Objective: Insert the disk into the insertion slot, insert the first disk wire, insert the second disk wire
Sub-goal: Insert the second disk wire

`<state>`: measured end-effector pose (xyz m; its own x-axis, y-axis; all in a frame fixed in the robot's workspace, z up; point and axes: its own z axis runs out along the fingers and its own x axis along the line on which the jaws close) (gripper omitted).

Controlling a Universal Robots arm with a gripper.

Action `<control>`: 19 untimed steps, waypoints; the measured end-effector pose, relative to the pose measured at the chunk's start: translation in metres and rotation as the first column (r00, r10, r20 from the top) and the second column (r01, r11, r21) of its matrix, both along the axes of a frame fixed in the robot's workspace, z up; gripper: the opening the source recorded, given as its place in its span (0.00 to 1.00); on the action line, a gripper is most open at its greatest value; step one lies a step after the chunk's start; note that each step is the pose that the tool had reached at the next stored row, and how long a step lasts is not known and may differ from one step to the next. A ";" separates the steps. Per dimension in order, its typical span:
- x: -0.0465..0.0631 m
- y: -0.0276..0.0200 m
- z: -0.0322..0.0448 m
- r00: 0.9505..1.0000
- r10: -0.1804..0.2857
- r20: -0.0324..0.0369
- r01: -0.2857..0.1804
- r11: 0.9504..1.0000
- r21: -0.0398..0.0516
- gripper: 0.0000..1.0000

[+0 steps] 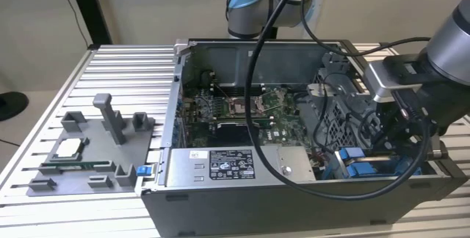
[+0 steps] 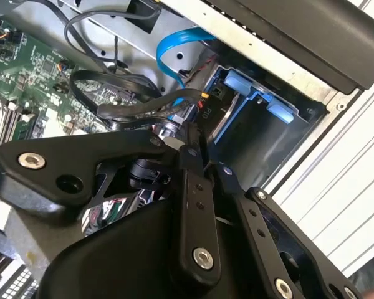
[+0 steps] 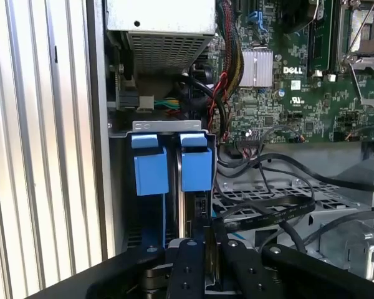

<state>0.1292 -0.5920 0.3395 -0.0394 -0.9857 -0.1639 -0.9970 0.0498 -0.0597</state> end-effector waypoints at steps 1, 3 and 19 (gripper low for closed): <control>0.000 0.0005 -0.0003 1.000 0.000 0.001 0.000 1.000 -0.001 0.00; 0.000 0.0017 -0.0009 1.000 0.000 0.001 0.000 1.000 0.000 0.00; 0.000 0.0030 -0.0116 1.000 0.000 0.001 0.000 1.000 -0.001 1.00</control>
<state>0.1294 -0.5890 0.3278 -0.0391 -0.9858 -0.1633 -0.9969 0.0495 -0.0604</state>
